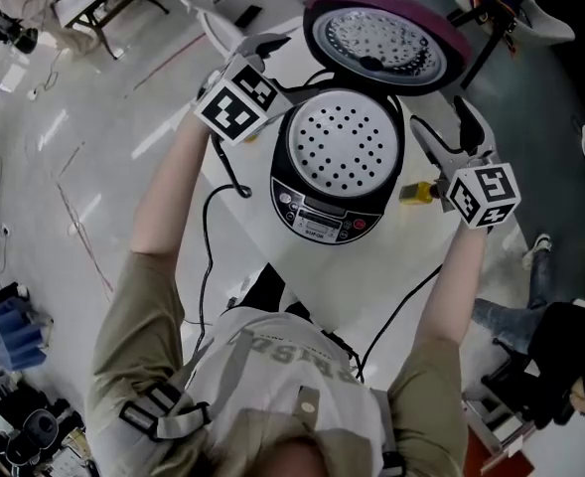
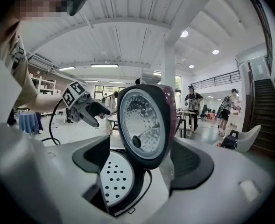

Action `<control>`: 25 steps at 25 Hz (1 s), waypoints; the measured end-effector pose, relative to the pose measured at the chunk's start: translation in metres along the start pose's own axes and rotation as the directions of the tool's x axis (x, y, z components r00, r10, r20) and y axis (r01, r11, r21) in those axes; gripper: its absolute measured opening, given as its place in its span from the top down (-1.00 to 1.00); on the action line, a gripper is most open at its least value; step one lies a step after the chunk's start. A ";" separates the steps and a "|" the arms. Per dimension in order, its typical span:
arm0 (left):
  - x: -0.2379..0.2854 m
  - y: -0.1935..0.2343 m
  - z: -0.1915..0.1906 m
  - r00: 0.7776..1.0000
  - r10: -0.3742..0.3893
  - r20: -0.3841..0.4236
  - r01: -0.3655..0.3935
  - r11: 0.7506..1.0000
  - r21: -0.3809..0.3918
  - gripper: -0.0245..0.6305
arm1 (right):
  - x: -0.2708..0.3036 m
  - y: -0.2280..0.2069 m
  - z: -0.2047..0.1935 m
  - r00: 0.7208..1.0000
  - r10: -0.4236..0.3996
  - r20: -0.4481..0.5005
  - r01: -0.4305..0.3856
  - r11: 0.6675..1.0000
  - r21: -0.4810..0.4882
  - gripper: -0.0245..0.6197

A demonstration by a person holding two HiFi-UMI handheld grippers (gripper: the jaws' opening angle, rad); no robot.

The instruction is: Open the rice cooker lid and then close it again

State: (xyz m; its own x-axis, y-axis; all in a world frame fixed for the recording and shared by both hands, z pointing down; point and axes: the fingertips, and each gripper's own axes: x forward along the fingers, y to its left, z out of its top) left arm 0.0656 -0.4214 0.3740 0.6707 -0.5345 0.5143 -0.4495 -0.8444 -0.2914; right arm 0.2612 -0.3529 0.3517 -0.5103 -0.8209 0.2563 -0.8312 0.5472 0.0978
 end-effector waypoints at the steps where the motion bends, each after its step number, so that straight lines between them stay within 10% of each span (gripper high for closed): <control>1: 0.004 0.003 -0.001 1.000 -0.004 -0.002 0.004 1.000 0.002 -0.32 | 0.003 -0.005 -0.001 1.000 -0.001 -0.002 0.001 1.000 0.000 -0.26; 25: 0.070 0.035 0.013 0.992 -0.128 -0.019 0.129 0.984 0.119 -0.52 | 0.059 -0.041 0.014 0.992 0.115 0.043 -0.116 0.993 0.011 -0.49</control>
State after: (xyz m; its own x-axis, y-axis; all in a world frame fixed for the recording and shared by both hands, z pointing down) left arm 0.1044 -0.4887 0.3895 0.7114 -0.4215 0.5623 -0.2858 -0.9045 -0.3165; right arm 0.2621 -0.4259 0.3488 -0.6118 -0.7587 0.2238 -0.7689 0.6368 0.0571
